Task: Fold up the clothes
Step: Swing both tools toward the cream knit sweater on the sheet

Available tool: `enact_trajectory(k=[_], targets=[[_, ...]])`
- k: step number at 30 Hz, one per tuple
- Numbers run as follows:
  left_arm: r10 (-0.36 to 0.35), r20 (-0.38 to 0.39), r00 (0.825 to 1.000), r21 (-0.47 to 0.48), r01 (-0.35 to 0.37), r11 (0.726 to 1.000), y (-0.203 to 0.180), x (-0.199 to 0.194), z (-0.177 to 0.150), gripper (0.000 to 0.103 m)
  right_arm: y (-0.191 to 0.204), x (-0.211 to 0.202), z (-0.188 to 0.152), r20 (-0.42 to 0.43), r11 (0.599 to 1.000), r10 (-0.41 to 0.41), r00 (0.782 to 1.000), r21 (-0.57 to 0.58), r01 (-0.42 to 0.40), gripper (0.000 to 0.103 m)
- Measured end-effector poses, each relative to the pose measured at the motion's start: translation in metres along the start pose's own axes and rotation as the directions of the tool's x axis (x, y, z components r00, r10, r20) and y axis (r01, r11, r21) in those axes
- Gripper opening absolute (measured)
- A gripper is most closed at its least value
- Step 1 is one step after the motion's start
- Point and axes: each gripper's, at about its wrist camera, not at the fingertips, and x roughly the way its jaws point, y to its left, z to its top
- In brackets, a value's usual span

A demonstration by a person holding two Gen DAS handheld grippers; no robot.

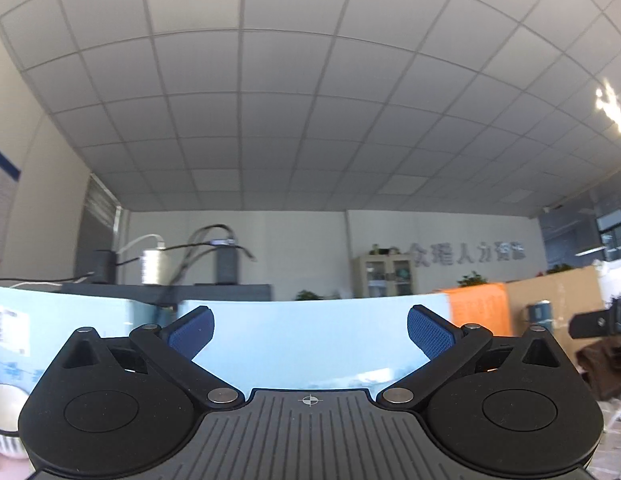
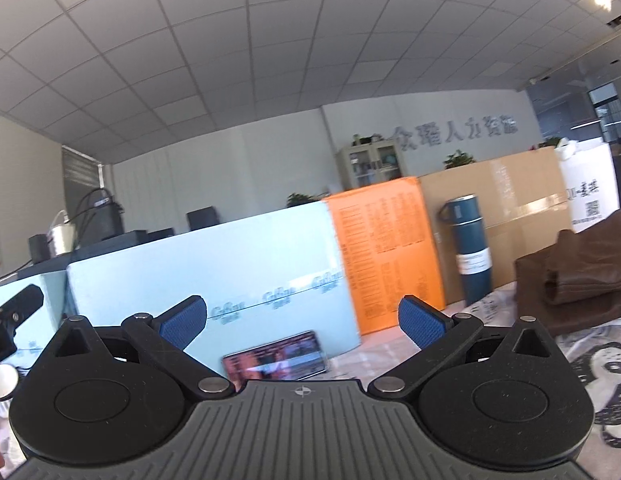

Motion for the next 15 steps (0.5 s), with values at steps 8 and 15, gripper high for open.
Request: enact_trajectory(k=[8, 15], targets=[[0.192, -0.177, 0.965, -0.125, -0.216, 0.968, 0.120, 0.027, 0.001, 0.103, 0.072, 0.071, 0.008, -0.147, 0.962, 0.271, 0.951, 0.004, -0.274, 0.103], [0.155, -0.479, 0.864, -0.173, -0.266, 0.948, 0.148, 0.055, -0.059, 0.100, 0.107, 0.172, -0.023, -0.390, 0.940, 0.338, 0.857, 0.088, -0.330, 0.102]])
